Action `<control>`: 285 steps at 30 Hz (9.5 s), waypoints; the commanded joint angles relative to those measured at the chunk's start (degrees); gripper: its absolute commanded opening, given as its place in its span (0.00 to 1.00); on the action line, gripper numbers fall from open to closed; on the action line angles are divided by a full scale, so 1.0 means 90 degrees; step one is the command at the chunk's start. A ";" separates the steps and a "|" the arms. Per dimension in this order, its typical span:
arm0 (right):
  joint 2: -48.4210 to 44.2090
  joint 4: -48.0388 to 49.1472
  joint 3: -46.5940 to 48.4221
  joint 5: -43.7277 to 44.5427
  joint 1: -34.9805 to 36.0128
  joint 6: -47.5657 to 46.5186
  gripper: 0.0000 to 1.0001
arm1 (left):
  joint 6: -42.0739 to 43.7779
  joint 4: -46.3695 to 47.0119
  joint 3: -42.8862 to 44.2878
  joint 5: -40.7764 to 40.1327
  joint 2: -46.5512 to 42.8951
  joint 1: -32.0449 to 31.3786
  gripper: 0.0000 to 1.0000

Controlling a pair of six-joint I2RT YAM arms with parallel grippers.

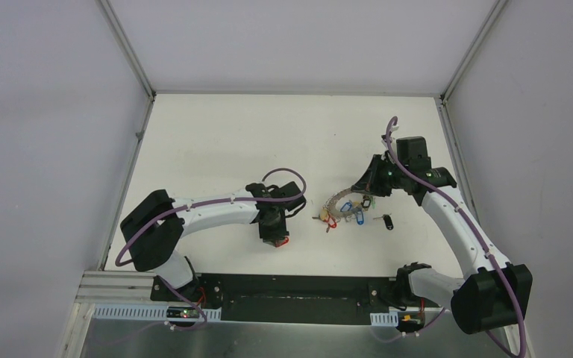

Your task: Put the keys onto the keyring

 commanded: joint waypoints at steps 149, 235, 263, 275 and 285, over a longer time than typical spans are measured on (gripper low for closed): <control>-0.2116 0.2180 -0.1464 -0.4724 0.2484 -0.8047 0.00 | 1.0010 0.3698 -0.0277 0.2915 -0.3452 -0.0558 0.00; -0.1999 0.2619 -0.1454 -0.4216 0.2488 -0.6151 0.00 | 1.0576 0.3115 -0.0028 0.0744 -0.3366 -0.1765 0.00; -0.1960 0.2628 -0.1439 -0.4163 0.2493 -0.6073 0.00 | 1.0854 0.3287 0.0052 0.0747 -0.3152 -0.2035 0.00; -0.1979 0.2646 -0.1435 -0.3979 0.2492 -0.5946 0.00 | 1.0771 0.3202 -0.0062 0.0588 -0.3221 -0.2179 0.00; -0.1980 0.2671 -0.1449 -0.3956 0.2494 -0.5906 0.00 | 1.0735 0.2955 -0.0146 0.0262 -0.3254 -0.2302 0.00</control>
